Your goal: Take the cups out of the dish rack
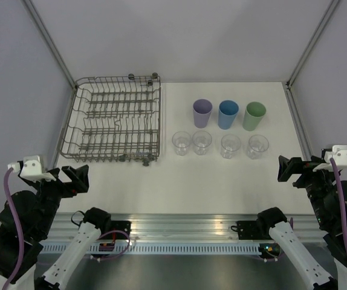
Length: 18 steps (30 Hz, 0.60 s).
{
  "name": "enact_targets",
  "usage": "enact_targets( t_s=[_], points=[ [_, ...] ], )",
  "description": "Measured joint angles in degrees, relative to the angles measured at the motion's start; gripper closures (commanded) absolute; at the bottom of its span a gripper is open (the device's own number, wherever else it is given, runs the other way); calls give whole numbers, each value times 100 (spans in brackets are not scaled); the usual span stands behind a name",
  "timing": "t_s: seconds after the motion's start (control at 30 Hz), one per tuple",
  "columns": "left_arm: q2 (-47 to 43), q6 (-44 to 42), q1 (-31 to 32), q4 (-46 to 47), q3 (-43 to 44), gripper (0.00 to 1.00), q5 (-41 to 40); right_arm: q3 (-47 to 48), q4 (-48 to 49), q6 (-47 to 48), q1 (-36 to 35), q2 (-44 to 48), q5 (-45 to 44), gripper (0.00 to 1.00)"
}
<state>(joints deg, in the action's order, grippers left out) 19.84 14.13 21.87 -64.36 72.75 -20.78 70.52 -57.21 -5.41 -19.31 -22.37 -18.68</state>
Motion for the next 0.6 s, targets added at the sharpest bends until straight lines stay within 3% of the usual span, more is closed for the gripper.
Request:
enact_targets(
  t_s=[0.6],
  points=[
    [-422,-208,0,149,-660,0,286,-2,-68,96,-9,2,-168,2]
  ],
)
